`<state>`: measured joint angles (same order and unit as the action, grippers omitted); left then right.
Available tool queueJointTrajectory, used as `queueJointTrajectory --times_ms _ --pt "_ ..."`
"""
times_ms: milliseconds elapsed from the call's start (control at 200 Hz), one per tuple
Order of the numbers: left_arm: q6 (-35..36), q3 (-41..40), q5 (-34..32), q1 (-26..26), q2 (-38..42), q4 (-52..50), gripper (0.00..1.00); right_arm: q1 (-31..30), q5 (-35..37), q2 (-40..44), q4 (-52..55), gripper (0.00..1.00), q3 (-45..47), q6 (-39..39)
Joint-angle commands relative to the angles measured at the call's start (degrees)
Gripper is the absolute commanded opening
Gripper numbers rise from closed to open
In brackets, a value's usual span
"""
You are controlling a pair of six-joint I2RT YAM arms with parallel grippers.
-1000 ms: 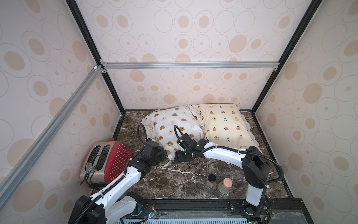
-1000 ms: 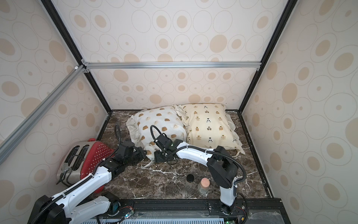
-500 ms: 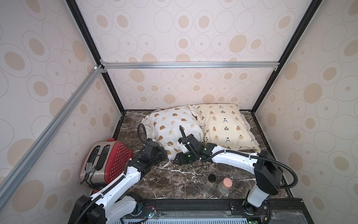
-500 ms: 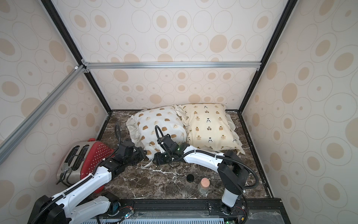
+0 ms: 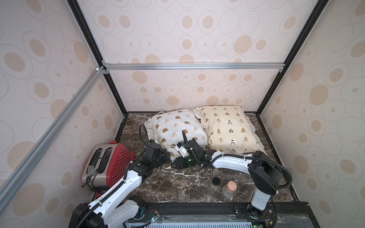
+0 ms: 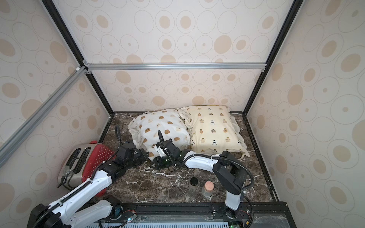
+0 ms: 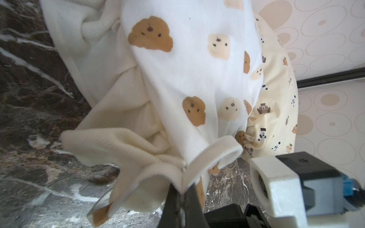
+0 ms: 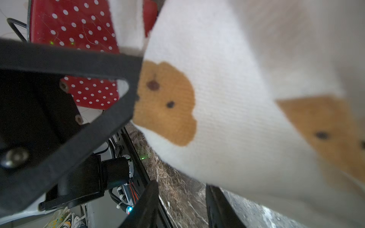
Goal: Zip up pillowcases
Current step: Zip the zipper on the pillowcase.
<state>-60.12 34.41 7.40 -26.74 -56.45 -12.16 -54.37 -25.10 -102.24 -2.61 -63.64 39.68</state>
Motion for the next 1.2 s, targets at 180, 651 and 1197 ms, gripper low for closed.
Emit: queueJointTrajectory --times_ms 180,651,1197 --pt "0.6 3.6 1.2 -0.4 0.7 -0.8 0.00 -0.6 -0.7 -1.3 -11.1 0.47 4.1 0.0" --pt "-0.3 3.3 1.3 -0.4 0.7 0.6 0.00 -0.6 -1.9 -2.1 -22.3 0.52 6.2 0.2" --pt "-0.4 3.5 2.0 -0.4 -0.9 2.0 0.00 -0.6 -0.7 -4.4 -25.3 0.50 5.9 -1.3"
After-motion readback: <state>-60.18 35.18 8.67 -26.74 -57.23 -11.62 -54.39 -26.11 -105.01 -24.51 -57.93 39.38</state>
